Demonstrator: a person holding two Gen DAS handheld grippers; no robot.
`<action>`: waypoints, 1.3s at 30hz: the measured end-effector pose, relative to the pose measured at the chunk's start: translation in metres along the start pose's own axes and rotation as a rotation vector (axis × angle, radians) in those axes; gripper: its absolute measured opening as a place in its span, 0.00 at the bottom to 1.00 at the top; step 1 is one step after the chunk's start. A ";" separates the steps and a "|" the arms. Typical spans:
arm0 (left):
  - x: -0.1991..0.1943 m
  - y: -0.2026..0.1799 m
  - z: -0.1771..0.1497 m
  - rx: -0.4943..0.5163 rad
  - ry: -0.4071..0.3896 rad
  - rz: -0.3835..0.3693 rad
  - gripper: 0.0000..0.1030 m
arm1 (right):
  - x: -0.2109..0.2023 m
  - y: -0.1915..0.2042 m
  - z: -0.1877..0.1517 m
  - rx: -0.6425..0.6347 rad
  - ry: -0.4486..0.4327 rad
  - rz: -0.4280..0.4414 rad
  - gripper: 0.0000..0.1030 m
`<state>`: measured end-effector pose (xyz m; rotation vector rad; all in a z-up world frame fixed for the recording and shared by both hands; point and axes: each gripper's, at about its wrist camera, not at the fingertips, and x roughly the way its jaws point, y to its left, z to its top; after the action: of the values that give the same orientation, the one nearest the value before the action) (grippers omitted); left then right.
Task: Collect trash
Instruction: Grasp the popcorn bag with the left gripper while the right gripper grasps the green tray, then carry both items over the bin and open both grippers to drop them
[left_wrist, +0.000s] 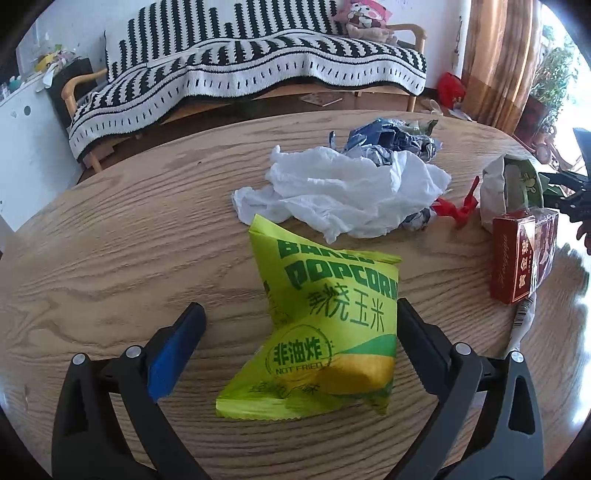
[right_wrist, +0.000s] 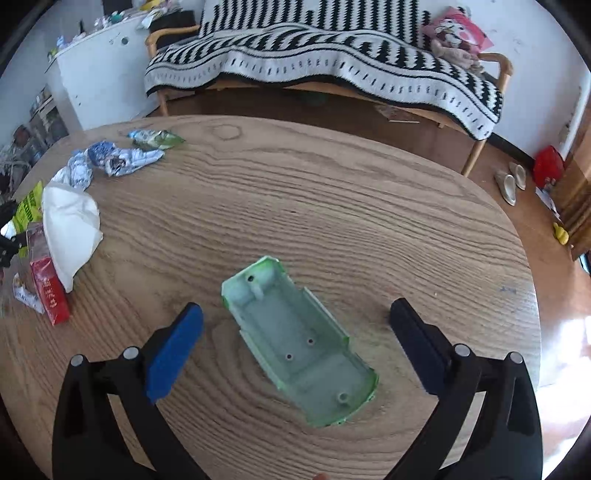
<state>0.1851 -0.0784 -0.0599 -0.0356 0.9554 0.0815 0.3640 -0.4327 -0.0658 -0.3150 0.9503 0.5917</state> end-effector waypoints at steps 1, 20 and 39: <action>0.000 0.000 0.000 -0.001 0.000 -0.001 0.94 | 0.000 0.000 0.000 0.003 -0.003 0.000 0.95; -0.073 -0.022 -0.002 0.025 -0.034 -0.120 0.45 | -0.086 0.029 -0.045 0.250 -0.102 -0.032 0.48; -0.206 -0.264 -0.110 0.285 -0.027 -0.470 0.46 | -0.333 0.115 -0.227 0.447 -0.231 -0.140 0.49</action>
<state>-0.0007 -0.3604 0.0435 0.0045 0.9032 -0.4866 -0.0035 -0.5652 0.0864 0.0860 0.8033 0.2683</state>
